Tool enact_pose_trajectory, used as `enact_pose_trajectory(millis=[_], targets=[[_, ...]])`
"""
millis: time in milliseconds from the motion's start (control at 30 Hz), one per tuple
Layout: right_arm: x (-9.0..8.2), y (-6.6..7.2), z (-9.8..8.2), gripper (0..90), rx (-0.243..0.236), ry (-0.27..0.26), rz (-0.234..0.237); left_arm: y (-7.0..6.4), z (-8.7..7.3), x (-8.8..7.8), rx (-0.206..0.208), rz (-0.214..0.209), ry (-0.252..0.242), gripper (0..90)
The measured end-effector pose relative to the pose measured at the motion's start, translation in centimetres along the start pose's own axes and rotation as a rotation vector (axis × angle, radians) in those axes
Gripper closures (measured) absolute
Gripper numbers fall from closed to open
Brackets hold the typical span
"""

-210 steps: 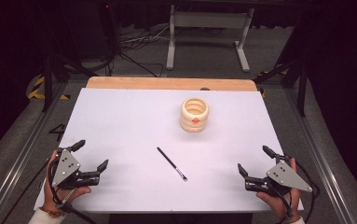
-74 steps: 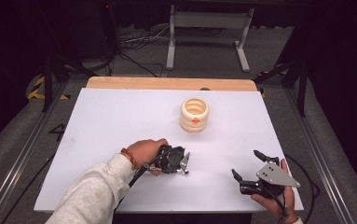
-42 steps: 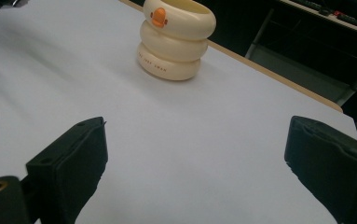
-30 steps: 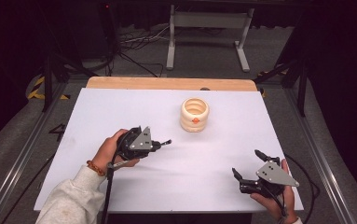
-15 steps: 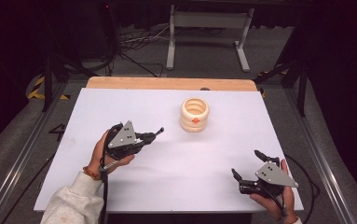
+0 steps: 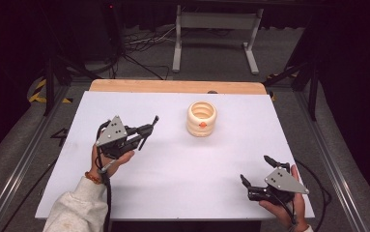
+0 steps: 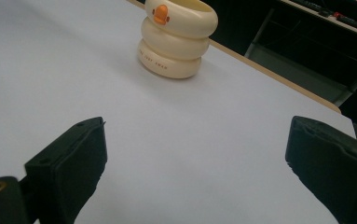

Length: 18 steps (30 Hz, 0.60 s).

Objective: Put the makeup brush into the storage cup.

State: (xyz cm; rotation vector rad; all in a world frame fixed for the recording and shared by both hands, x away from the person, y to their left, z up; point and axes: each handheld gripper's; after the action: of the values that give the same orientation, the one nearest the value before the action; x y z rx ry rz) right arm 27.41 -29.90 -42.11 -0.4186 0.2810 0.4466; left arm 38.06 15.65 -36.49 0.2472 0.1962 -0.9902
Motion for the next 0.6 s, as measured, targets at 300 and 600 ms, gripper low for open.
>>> enact_pose_trajectory(millis=[300,600], targets=[[-0.02,0.03,0.02,6.0,0.0,-0.002,0.0,0.34,0.27,0.15,-0.015,0.023,-0.039,83.7],[-0.02,0.02,-0.01,5.9,0.003,-0.003,0.002,0.68,0.49,0.8,-0.031,0.035,-0.08,83.7]])
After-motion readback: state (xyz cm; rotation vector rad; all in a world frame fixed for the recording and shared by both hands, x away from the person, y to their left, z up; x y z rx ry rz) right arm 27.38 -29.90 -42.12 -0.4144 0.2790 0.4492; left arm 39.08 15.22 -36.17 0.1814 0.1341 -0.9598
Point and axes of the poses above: each handheld gripper's, and its own axes: x roughly forward along the jaws, z roughly out of its top, y roughly to its left, and after that the axes turned 2 degrees about -z, right-handed
